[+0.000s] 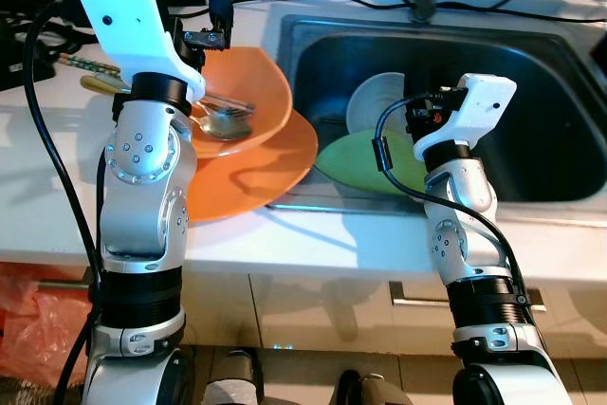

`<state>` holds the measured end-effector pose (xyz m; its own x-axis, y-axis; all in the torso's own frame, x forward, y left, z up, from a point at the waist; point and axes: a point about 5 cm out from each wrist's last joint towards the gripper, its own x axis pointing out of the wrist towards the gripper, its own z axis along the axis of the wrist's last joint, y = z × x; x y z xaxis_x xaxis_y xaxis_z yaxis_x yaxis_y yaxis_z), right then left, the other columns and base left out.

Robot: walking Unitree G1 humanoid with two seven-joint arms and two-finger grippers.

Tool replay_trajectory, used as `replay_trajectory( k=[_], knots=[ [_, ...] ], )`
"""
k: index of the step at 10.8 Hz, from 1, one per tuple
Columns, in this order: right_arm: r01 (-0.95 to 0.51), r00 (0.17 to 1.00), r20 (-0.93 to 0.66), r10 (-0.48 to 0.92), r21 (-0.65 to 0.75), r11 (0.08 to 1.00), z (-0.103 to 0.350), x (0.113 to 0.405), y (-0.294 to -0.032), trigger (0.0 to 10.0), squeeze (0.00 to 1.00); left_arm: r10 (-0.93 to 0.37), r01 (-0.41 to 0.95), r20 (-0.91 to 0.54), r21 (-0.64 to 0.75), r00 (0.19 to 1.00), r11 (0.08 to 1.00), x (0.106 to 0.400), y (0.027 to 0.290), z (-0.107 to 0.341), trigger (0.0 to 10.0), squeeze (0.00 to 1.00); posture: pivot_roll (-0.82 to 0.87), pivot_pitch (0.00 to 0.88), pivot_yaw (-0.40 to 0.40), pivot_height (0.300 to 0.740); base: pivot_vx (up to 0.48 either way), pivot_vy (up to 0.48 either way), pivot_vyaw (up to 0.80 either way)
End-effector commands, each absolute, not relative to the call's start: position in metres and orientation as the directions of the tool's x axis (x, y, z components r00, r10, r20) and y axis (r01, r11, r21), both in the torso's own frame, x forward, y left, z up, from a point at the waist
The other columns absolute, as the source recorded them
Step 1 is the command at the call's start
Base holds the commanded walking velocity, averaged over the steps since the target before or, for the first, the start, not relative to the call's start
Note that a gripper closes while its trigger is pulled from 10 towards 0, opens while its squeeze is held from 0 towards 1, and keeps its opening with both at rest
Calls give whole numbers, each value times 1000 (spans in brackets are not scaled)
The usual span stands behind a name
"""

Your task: Kitchen organization

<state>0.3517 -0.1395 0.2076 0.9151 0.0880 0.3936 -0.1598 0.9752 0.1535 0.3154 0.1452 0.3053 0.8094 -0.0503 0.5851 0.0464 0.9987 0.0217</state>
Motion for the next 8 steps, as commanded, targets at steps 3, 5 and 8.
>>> replay_trajectory(
  k=[3, 5, 8],
  knots=[
    [-152, 918, 389, 81, 156, 976, 205, 350, -141, 10000, 0, -66, 64, 591, 23, 804, 998, 313, 142, 307, 10000, 0, 142, 191, -42, 740, 0, 0, 0],
    [-150, 919, 387, 79, 157, 976, 205, 350, -141, 10000, 0, -66, 64, 588, 25, 806, 998, 313, 142, 307, 10000, 0, 142, 193, -41, 740, 0, 0, 0],
    [-149, 920, 384, 78, 157, 976, 204, 350, -141, 10000, 0, -70, 58, 577, 39, 814, 998, 314, 142, 304, 10000, 0, 142, 192, -42, 740, 0, 0, 0]
  ],
)
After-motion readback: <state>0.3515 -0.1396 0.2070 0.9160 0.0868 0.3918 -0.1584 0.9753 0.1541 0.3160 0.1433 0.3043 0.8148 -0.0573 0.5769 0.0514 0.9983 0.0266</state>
